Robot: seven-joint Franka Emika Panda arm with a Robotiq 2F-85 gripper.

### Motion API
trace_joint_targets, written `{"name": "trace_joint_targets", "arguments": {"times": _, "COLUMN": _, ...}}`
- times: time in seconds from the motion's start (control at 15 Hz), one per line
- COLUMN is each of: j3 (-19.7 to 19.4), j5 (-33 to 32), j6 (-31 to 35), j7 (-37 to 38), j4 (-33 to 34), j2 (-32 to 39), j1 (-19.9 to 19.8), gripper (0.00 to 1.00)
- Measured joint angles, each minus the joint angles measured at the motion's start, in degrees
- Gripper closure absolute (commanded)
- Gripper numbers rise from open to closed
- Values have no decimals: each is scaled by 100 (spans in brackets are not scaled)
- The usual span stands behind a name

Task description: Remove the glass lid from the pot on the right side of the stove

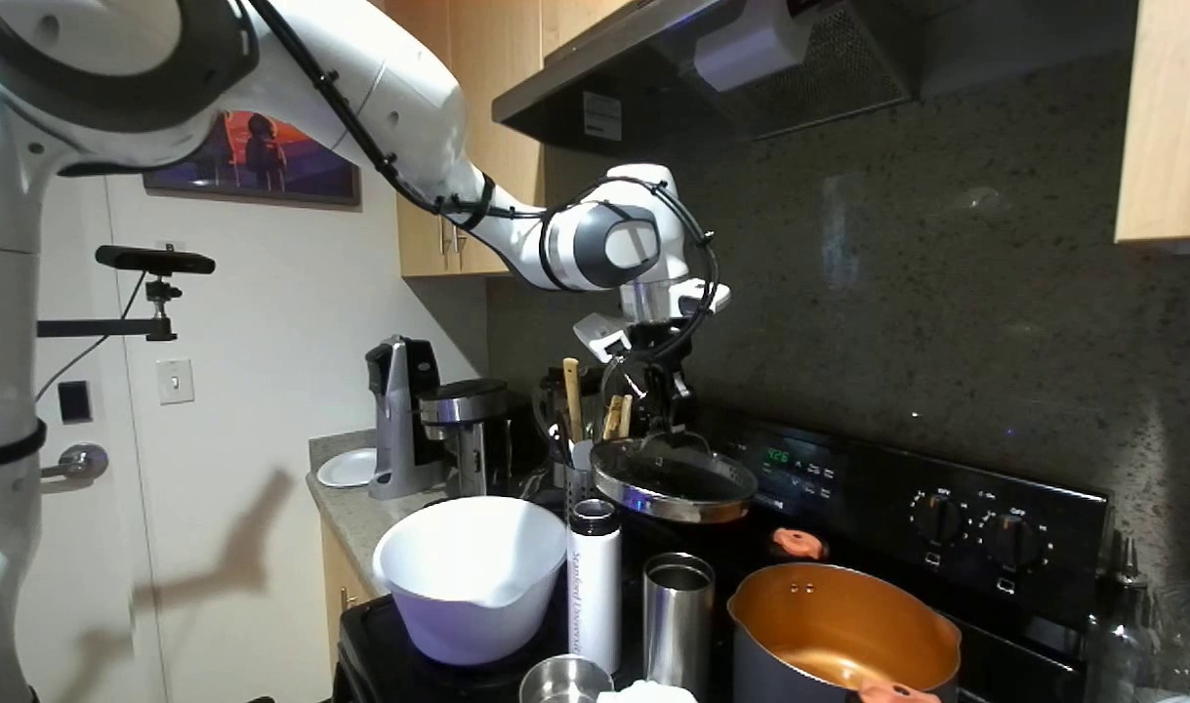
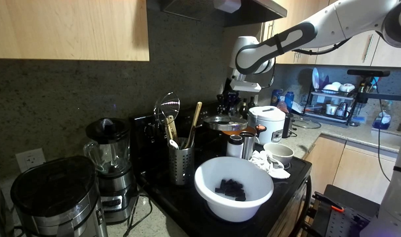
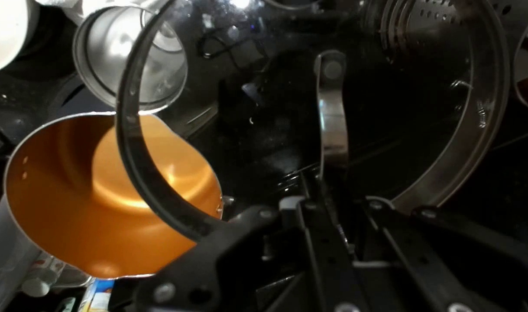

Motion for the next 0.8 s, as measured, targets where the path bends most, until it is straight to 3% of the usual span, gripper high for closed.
{"name": "trace_joint_targets", "arguments": {"times": 0.33, "j3": 20, "j5": 2, "j6": 405, "j7": 46, "j4": -383, "j2": -12, "j1": 43, "gripper": 96}}
{"name": "trace_joint_targets", "arguments": {"times": 0.8, "j3": 45, "j5": 12, "j6": 423, "j7": 204, "j4": -360, "j2": -2, "j1": 107, "gripper": 96}}
